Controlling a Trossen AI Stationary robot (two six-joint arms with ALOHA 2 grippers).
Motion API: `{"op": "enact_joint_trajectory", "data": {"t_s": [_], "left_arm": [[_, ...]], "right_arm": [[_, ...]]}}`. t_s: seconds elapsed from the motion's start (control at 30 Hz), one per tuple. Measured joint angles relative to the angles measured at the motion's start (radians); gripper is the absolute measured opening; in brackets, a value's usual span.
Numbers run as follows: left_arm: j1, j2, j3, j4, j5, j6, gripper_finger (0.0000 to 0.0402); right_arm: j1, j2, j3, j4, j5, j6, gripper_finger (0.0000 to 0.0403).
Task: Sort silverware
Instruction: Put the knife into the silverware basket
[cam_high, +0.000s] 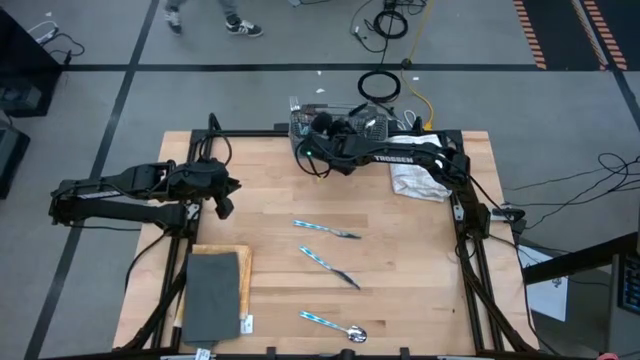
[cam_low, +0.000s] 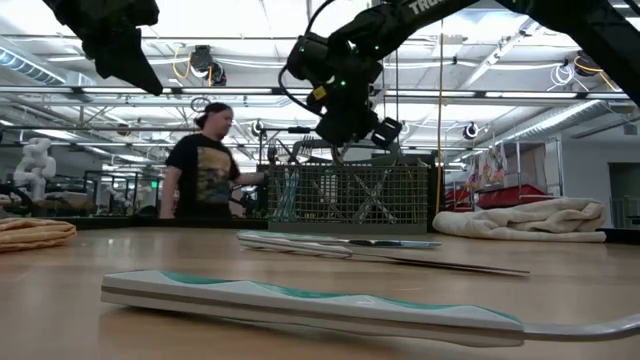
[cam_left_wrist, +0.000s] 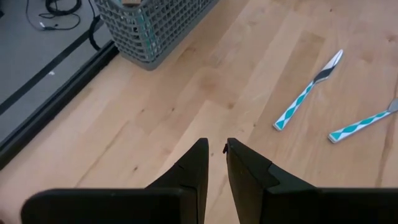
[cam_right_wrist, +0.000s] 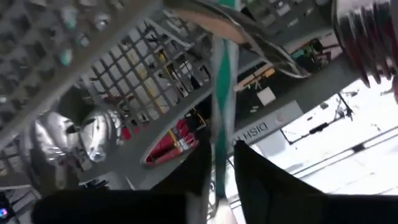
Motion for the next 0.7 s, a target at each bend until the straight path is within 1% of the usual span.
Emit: {"op": "enact_joint_trajectory", "data": {"t_s": [0.17,0.37,0.43,0.57,0.7], "left_arm": [[0.000,0.000,0.000,0.001,-0.001,0.004,0.0063],[0.000,0.000,0.000,0.001,-0.001,0.004,0.0063],[0.000,0.000,0.000,0.001,-0.001,0.004,0.0063],[0.000,0.000,0.000,0.001,-0.001,0.004,0.0063],[0.000,0.000,0.000,0.002,-0.001,0.004,0.0063]], "right_arm": [[0.000,0.000,0.000,-0.056,-0.046,0.014,0.0099],[0.000,0.000,0.001,-0.041,-0.045,0.029,0.0142],[0.000,0.000,0.001,-0.023,-0.029,0.043,0.0151],[0.002,-0.002,0.001,0.024,0.056,0.061,0.0157],[0.007,-0.048,0.000,0.040,0.060,0.083,0.0156]]}}
